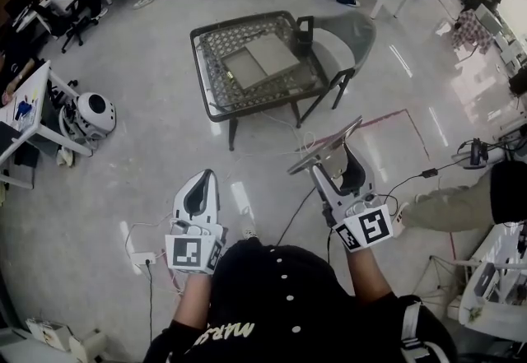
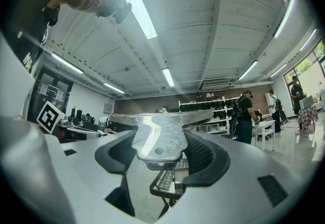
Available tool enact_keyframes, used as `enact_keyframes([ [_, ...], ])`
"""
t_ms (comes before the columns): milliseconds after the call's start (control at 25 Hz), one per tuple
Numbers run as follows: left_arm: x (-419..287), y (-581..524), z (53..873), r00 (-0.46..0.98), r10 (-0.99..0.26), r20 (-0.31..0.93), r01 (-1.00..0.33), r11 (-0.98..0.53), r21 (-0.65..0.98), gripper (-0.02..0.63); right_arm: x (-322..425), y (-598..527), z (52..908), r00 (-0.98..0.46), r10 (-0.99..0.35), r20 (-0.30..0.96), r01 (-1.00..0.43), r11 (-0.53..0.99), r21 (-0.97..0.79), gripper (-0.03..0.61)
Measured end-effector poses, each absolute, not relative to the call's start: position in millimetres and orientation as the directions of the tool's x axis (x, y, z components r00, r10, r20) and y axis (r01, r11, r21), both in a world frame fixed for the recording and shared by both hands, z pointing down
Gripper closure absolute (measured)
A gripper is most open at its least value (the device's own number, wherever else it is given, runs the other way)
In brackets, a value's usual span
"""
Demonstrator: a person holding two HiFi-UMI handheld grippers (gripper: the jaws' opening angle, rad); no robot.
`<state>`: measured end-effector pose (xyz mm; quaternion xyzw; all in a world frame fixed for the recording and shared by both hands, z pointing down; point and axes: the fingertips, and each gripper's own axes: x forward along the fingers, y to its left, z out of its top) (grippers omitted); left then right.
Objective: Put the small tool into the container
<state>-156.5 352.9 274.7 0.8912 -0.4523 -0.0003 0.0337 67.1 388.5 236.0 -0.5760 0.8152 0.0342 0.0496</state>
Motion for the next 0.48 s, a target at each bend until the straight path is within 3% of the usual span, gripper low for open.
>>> enact_keyframes([
  [480,-180.7,296.8,275.7,0.605,-0.796,0.024,-0.795,-0.603,0.068,0.588,43.2,335.9,236.2,-0.312,-0.943,-0.118,-0.95,0.312,0.019,0.278],
])
